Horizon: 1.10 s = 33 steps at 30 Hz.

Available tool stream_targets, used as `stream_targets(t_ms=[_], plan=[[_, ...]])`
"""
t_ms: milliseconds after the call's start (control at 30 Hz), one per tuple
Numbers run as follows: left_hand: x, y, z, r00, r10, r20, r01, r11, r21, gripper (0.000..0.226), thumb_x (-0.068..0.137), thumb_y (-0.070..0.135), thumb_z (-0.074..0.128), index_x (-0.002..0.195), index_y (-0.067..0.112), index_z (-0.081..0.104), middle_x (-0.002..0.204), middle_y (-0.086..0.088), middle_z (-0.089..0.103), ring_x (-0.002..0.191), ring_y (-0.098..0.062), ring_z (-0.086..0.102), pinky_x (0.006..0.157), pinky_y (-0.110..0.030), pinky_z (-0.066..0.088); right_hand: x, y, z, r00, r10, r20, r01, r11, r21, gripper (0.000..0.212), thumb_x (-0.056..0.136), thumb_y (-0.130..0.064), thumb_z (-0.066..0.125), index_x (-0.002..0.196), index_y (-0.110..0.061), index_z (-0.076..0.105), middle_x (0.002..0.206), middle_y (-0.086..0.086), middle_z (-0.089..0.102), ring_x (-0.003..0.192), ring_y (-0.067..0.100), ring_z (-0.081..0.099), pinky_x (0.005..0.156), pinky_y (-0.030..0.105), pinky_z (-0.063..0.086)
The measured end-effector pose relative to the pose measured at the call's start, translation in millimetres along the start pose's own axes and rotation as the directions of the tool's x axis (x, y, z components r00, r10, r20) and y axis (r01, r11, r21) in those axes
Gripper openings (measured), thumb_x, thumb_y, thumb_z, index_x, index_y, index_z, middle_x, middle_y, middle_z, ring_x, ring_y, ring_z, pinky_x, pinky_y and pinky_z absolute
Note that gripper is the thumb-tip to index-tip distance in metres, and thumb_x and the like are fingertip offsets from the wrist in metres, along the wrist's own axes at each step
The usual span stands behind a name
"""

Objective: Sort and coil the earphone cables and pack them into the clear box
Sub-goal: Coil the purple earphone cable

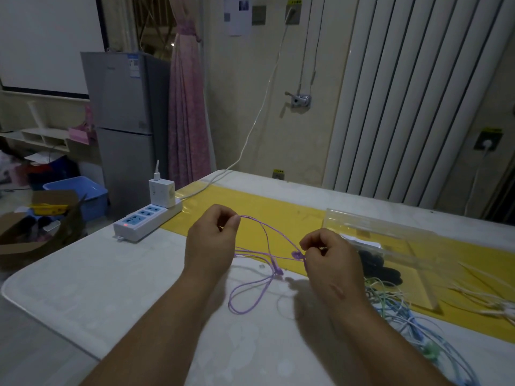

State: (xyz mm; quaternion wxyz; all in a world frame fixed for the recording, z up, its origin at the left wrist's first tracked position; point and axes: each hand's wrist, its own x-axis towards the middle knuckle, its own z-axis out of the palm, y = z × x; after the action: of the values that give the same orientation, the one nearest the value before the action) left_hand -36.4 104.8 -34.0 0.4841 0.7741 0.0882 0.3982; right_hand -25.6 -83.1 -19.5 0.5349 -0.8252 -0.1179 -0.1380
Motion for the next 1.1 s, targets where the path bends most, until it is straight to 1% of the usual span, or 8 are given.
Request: stream_targets(t_ms=[67, 200, 400, 600, 767, 900, 1000, 1100], plan=[[0, 0, 1, 0.999, -0.011, 0.030, 0.011, 1.000, -0.020, 0.013, 0.090, 0.017, 0.062, 0.077, 0.021, 0.060, 0.067, 0.007, 0.058, 0.063, -0.004, 0.049, 0.058, -0.018, 0.039, -1, 0, 2, 0.999, 0.005, 0.039, -0.005, 1.000, 0.000, 0.030, 0.082, 0.003, 0.047, 0.076, -0.020, 0.064, 0.077, -0.006, 0.066, 0.061, -0.001, 0.062, 0.057, 0.019, 0.044], [-2, 2, 2, 0.997, -0.007, 0.080, 0.009, 1.000, -0.028, 0.013, 0.089, 0.018, 0.064, 0.077, 0.022, 0.061, 0.067, 0.004, 0.059, 0.061, -0.004, 0.049, 0.057, -0.017, 0.039, 0, 3, 5, 0.995, 0.026, 0.093, -0.024, 0.999, -0.030, 0.031, 0.077, 0.000, 0.049, 0.072, -0.027, 0.063, 0.079, -0.006, 0.069, 0.072, 0.022, 0.065, 0.071, 0.039, 0.055], [-5, 4, 4, 0.990, 0.008, 0.140, -0.010, 1.000, 0.014, 0.010, 0.088, 0.019, 0.065, 0.078, 0.020, 0.065, 0.068, 0.000, 0.063, 0.066, -0.010, 0.055, 0.059, -0.021, 0.042, 0, 4, 3, 0.995, -0.008, 0.103, 0.015, 0.998, -0.065, 0.027, 0.078, -0.001, 0.051, 0.073, -0.025, 0.063, 0.078, -0.007, 0.069, 0.074, 0.013, 0.060, 0.066, 0.029, 0.046], [-5, 5, 3, 0.989, 0.028, 0.144, -0.027, 1.000, -0.009, 0.013, 0.088, 0.019, 0.065, 0.076, 0.022, 0.065, 0.066, 0.004, 0.063, 0.067, -0.012, 0.057, 0.060, -0.022, 0.043, 0, 5, 3, 0.994, -0.040, 0.099, 0.053, 0.991, -0.126, 0.044, 0.086, -0.006, 0.058, 0.119, -0.035, 0.052, 0.109, -0.015, 0.057, 0.069, 0.003, 0.052, 0.074, 0.031, 0.046], [-6, 6, 2, 0.989, 0.028, 0.145, -0.026, 1.000, -0.018, 0.017, 0.089, 0.022, 0.064, 0.072, 0.020, 0.062, 0.061, 0.006, 0.057, 0.063, -0.013, 0.053, 0.064, -0.033, 0.048, 1, 9, 5, 0.992, -0.054, 0.114, 0.075, 0.979, -0.188, 0.016, 0.088, -0.015, 0.061, 0.090, -0.030, 0.066, 0.085, -0.013, 0.066, 0.076, 0.010, 0.058, 0.069, 0.026, 0.043], [-6, 7, 1, 0.976, -0.064, 0.208, 0.073, 0.997, -0.038, 0.034, 0.082, 0.040, 0.054, 0.069, 0.009, 0.057, 0.066, -0.012, 0.052, 0.063, -0.017, 0.045, 0.065, -0.051, 0.053, 2, 6, 0, 0.997, -0.069, 0.031, 0.072, 0.993, -0.097, 0.013, 0.091, -0.018, 0.061, 0.084, -0.026, 0.053, 0.074, -0.008, 0.061, 0.068, 0.013, 0.055, 0.063, 0.030, 0.043], [-6, 10, 1, 0.966, -0.054, 0.252, 0.073, 0.995, -0.065, 0.035, 0.087, 0.034, 0.057, 0.071, 0.004, 0.057, 0.066, -0.017, 0.052, 0.063, -0.016, 0.046, 0.062, -0.033, 0.045, 1, 6, 1, 0.996, -0.086, 0.027, 0.088, 0.989, -0.119, 0.018, 0.088, -0.013, 0.060, 0.076, -0.023, 0.051, 0.069, -0.007, 0.058, 0.062, 0.014, 0.050, 0.060, 0.030, 0.042], [-7, 12, 2, 0.969, -0.045, 0.245, 0.075, 0.991, -0.113, 0.022, 0.094, 0.014, 0.056, 0.076, 0.003, 0.060, 0.058, -0.006, 0.055, 0.058, -0.011, 0.052, 0.057, -0.022, 0.040, 1, 6, 1, 0.997, -0.075, 0.019, 0.077, 0.991, -0.106, 0.015, 0.088, -0.013, 0.060, 0.080, -0.024, 0.054, 0.073, -0.010, 0.059, 0.065, 0.013, 0.053, 0.064, 0.032, 0.045]])
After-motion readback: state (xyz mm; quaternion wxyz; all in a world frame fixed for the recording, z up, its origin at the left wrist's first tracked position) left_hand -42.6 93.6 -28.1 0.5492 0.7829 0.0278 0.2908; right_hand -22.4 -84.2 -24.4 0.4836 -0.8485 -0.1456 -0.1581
